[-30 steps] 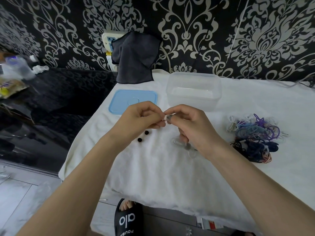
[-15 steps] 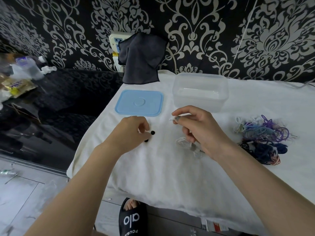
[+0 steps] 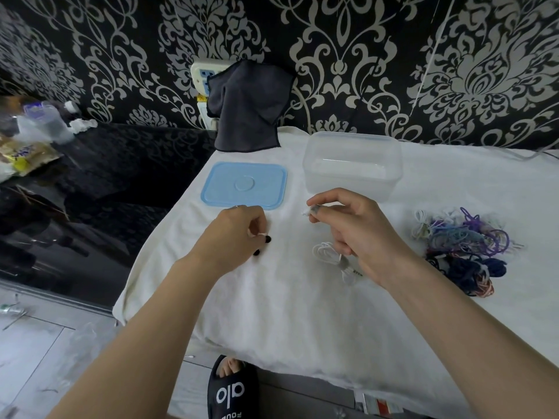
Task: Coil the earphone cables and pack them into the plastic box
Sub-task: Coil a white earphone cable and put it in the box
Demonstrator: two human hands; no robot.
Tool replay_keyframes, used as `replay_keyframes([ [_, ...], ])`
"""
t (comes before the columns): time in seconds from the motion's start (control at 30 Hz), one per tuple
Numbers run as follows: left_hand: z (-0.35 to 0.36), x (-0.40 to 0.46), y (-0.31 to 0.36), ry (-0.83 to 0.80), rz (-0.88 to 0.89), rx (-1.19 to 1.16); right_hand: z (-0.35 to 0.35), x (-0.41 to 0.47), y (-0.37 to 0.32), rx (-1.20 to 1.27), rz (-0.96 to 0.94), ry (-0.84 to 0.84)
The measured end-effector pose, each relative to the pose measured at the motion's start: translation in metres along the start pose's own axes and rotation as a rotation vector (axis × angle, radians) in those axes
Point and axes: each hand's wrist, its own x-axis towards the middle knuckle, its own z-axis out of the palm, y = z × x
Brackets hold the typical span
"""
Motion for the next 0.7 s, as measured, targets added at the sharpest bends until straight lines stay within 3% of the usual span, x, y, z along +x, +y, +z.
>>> replay_keyframes([
  [0.3,-0.009,-0.010,0.034,0.013,0.176,-0.304,0.001,0.000,0.000,0.001,-0.012,0.008],
  [0.7,-0.006,-0.010,0.048,0.022,0.211,-0.385,0.000,0.000,0.001,-0.083,-0.062,-0.011],
])
